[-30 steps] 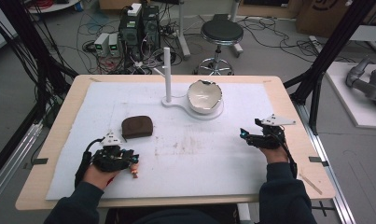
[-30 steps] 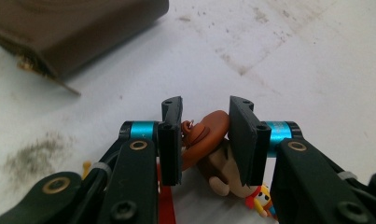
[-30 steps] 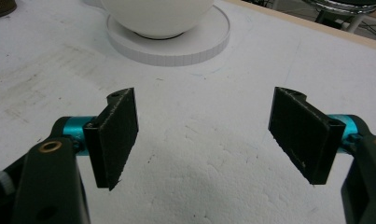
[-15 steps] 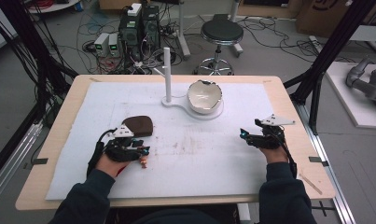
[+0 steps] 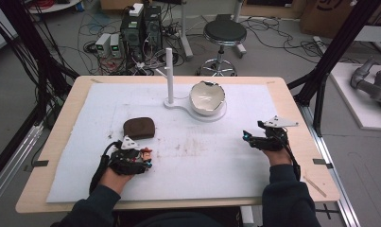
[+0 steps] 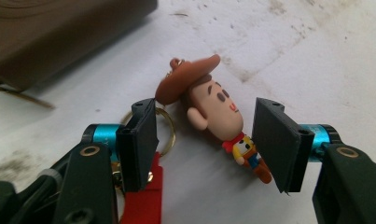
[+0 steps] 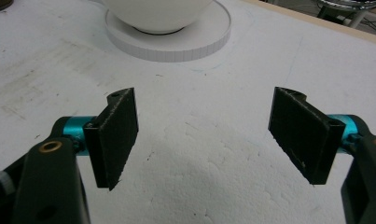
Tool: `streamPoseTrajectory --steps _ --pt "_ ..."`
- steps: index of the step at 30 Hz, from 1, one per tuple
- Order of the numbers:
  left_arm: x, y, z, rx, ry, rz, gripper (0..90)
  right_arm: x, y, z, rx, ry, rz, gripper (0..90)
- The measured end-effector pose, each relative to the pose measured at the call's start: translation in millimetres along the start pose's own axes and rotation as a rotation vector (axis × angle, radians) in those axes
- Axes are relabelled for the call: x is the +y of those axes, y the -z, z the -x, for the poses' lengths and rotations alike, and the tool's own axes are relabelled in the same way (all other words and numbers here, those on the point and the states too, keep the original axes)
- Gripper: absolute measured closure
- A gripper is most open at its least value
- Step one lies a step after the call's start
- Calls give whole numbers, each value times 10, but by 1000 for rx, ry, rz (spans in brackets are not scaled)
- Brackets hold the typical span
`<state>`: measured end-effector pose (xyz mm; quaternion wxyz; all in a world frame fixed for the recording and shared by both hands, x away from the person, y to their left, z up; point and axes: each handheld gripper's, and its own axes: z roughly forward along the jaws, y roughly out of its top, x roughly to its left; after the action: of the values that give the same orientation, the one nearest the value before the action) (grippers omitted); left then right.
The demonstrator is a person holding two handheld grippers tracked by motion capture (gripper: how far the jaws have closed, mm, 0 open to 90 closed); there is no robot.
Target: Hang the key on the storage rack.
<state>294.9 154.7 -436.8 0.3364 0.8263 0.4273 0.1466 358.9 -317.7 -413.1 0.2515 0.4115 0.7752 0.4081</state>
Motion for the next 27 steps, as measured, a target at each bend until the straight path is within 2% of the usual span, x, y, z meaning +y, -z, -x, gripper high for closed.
streamPoseTrajectory --steps 1,2,4,5,6,7,9,10,13,17,18,19,20,21,23,24,25,27 --pt "0 0 0 0 0 0 423 0 0 0 0 0 0 245" --pt "9 -33 11 2 -30 -12 422 -2 -5 5 -2 -4 -4 245" --pt "36 -39 6 1 -43 -16 457 -2 -7 7 -2 -2 -4 245" --pt "46 -38 -7 -8 -60 -11 577 -2 -6 2 1 0 -5 246" --pt "49 -39 -12 -13 -76 -5 577 -2 -6 2 1 0 -5 246" --pt "53 -42 -17 -19 -83 -6 618 -3 -5 0 -1 0 -6 247" --pt "64 -40 -40 -33 -79 -8 627 -3 -2 3 -1 -1 -5 248" --pt "71 -23 -68 -53 -62 -6 632 -3 0 4 -2 -2 -4 248" --pt "110 84 -148 -109 -33 44 666 -5 5 11 -4 -3 0 248" --pt "243 315 -276 -139 -10 142 671 -6 0 12 -4 -4 -2 248" --pt "243 315 -276 -139 -10 142 671 -5 3 13 -6 -1 -1 248" --pt "291 379 -329 -165 7 183 671 -5 4 13 -6 -1 0 248" --pt "291 379 -329 -165 7 183 671 -5 8 14 -4 -2 0 248" --pt "332 421 -352 -172 20 213 671 -5 8 14 -4 -2 0 248" --pt "450 518 -411 -174 16 263 672 -7 13 22 -6 -5 3 248" --pt "450 518 -411 -174 16 263 672 -7 15 22 -6 -7 2 248" --pt "530 562 -447 -179 19 294 672 -8 16 25 -5 -5 2 248" --pt "593 594 -471 -184 19 312 672 -7 19 25 -4 -7 4 248"
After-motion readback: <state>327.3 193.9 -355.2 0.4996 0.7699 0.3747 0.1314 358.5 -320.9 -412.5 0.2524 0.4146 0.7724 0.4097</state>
